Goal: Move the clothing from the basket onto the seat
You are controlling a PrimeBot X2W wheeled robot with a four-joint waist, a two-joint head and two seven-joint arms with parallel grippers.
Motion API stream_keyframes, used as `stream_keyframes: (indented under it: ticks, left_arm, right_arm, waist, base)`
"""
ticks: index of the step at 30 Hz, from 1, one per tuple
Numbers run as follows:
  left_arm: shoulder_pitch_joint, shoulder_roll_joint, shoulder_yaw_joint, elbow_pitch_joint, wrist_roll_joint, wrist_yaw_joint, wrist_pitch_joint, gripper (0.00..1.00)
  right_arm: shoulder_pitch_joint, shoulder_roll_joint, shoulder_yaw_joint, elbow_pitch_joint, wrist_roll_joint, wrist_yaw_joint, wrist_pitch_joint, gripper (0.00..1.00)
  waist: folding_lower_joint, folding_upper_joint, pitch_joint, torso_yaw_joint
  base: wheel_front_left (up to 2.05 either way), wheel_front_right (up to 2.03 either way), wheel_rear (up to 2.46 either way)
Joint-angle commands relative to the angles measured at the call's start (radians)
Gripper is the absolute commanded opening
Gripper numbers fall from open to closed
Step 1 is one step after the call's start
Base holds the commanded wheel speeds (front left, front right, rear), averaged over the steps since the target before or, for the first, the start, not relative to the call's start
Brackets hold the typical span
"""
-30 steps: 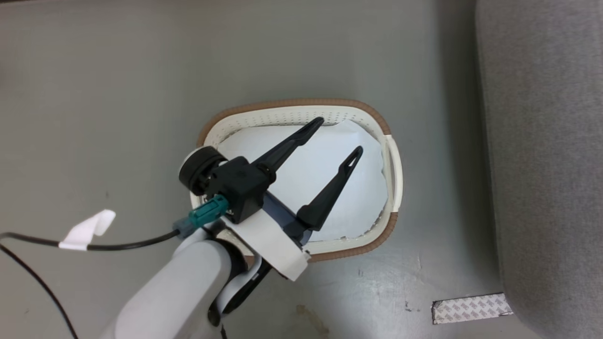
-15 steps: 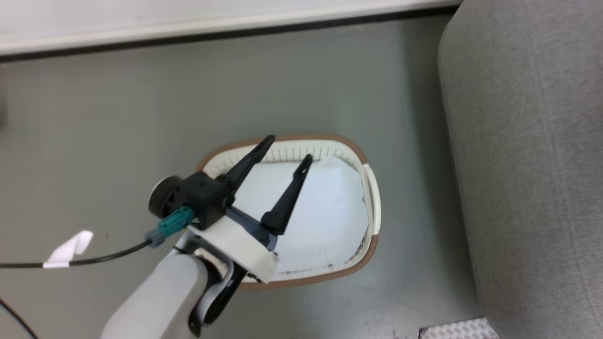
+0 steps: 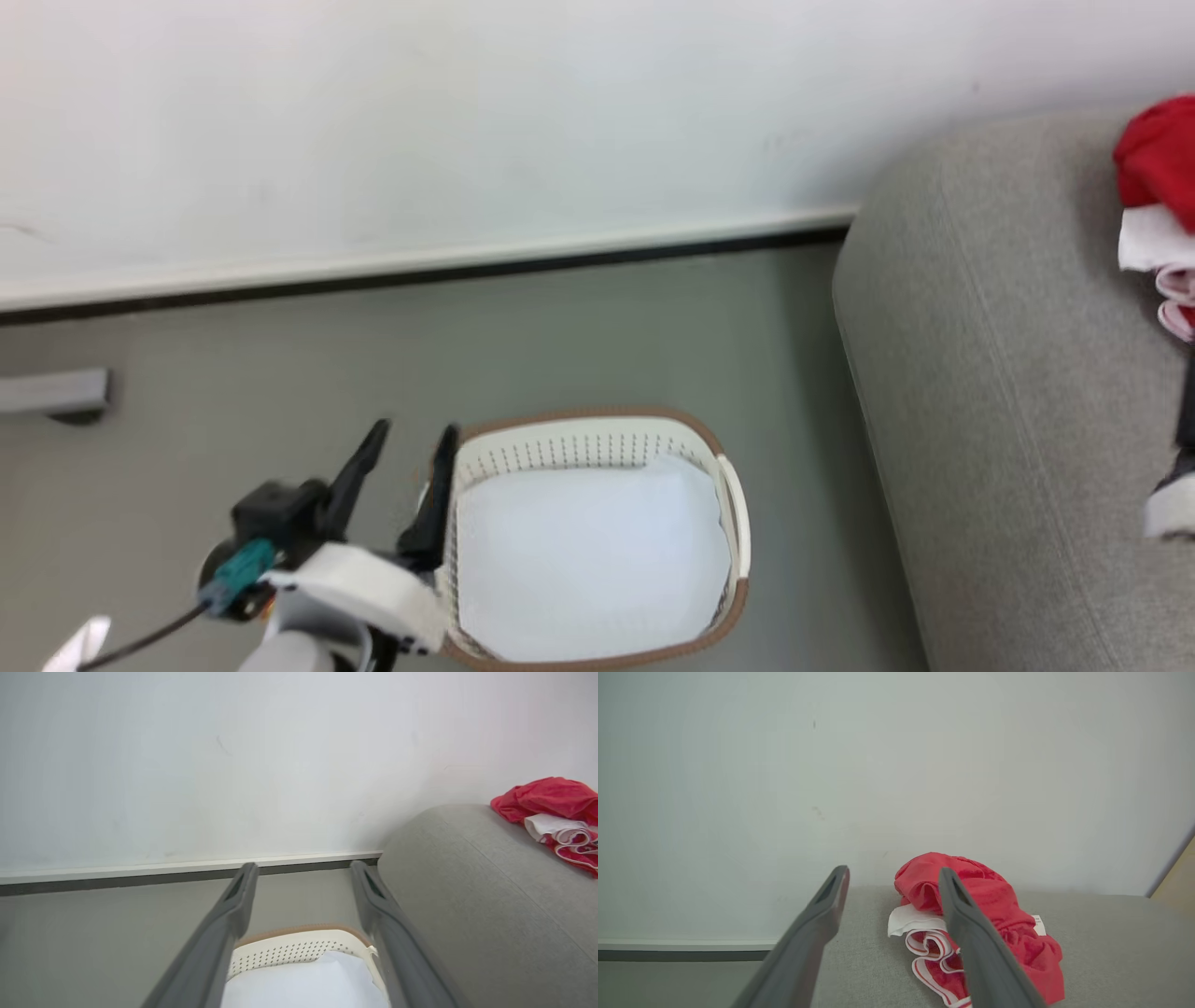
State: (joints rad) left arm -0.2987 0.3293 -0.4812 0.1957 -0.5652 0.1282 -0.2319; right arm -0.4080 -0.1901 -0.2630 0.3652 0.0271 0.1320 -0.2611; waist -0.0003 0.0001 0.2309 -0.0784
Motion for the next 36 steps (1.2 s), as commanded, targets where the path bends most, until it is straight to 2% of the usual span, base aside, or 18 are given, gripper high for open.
stream_keyframes:
  ticks: [1, 5, 12, 24, 36]
  left_arm:
    - [0.02, 0.006, 0.006, 0.007, -0.004, 0.007, -0.011, 1.0]
    - [0.094, 0.007, 0.048, 0.043, 0.012, 0.038, -0.027, 1.0]
    - [0.207, -0.025, 0.136, 0.056, 0.066, 0.052, -0.032, 1.0]
    - [0.3, -0.127, 0.304, 0.073, 0.203, -0.045, -0.032, 1.0]
    - [0.312, -0.204, 0.419, 0.097, 0.304, -0.139, -0.032, 1.0]
  right_arm:
    - [0.03, 0.007, 0.003, -0.01, 0.004, -0.003, -0.002, 1.0]
    - [0.153, 0.069, 0.047, -0.081, 0.017, -0.003, -0.002, 1.0]
    - [0.31, 0.125, 0.133, -0.154, 0.036, -0.003, -0.003, 1.0]
    - [0.433, 0.14, 0.26, -0.1, 0.108, -0.003, -0.003, 1.0]
    - [0.436, 0.139, 0.29, -0.051, 0.124, -0.003, -0.003, 1.0]
  waist:
    - [0.0003, -0.0001, -0.063, 0.032]
    - [0.0003, -0.0001, -0.124, 0.056]
    - [0.0003, -0.0001, -0.21, 0.09]
    - [0.0003, -0.0001, -0.254, 0.108]
    - [0.0003, -0.0001, -0.265, 0.108]
  base:
    - [0.0, 0.0, 0.0]
    - [0.0, 0.0, 0.0]
    - [0.0, 0.0, 0.0]
    - [0.0, 0.0, 0.0]
    - [0.0, 0.0, 0.0]
